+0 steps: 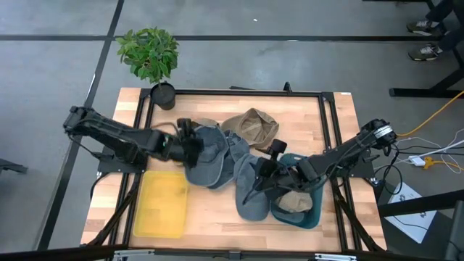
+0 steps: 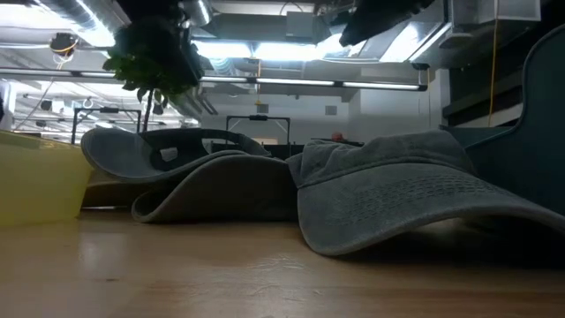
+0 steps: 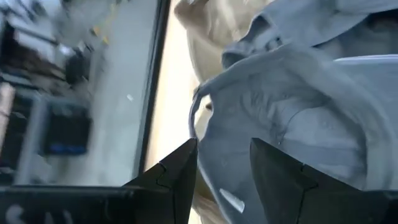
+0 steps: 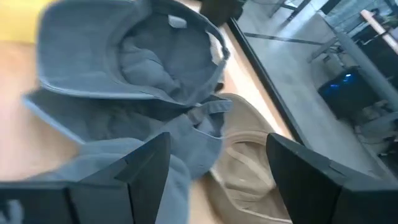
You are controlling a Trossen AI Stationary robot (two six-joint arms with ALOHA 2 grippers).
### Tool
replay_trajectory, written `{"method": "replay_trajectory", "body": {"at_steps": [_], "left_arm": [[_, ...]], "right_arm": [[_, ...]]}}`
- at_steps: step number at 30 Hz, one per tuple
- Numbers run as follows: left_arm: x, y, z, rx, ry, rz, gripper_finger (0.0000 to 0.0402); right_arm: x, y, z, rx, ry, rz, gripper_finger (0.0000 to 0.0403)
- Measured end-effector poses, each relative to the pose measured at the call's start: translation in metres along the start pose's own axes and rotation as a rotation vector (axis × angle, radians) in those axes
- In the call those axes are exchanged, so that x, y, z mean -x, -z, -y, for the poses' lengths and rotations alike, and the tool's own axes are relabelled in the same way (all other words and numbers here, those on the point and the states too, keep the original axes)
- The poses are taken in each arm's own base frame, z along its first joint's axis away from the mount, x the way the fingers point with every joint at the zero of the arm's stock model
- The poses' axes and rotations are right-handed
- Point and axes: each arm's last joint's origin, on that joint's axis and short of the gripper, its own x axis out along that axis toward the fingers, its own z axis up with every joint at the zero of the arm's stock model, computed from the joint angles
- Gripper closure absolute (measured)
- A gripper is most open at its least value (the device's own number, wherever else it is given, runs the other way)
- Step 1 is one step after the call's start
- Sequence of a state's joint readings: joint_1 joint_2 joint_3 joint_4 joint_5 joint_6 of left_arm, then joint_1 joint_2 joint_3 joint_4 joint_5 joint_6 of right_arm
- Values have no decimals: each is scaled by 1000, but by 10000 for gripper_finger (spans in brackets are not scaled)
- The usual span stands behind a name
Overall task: Pick & Place hat
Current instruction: Put the top left blue cap into the yellow bin
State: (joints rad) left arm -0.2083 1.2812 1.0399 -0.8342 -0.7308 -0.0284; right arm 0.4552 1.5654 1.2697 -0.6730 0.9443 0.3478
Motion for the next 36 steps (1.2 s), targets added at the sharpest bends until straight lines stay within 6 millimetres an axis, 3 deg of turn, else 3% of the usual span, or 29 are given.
{"method": "replay_trajectory", "body": {"at_steps": [4, 10, 15, 22, 28, 32, 36], "left_arm": [[-13, 4, -19, 78, 53, -60, 259], [-34, 9, -31, 145, 141, -150, 259], [-53, 13, -30, 134, 168, -260, 259], [-78, 21, -28, 71, 50, -400, 259], [-92, 23, -24, 76, 110, -456, 261], [-95, 23, -21, 66, 110, -465, 299], [-93, 22, -18, 52, 99, -454, 380]], "right_arm": [[-10, -1, 8, 5, 17, -29, 140], [-16, 2, 13, -26, 10, -76, 140], [-16, 3, 14, -62, 15, -86, 140], [-16, 2, 14, -89, 14, -81, 140], [-16, 2, 14, -104, 14, -81, 140], [-16, 2, 14, -106, 14, -81, 140], [-16, 2, 14, -104, 15, -82, 140]]}}
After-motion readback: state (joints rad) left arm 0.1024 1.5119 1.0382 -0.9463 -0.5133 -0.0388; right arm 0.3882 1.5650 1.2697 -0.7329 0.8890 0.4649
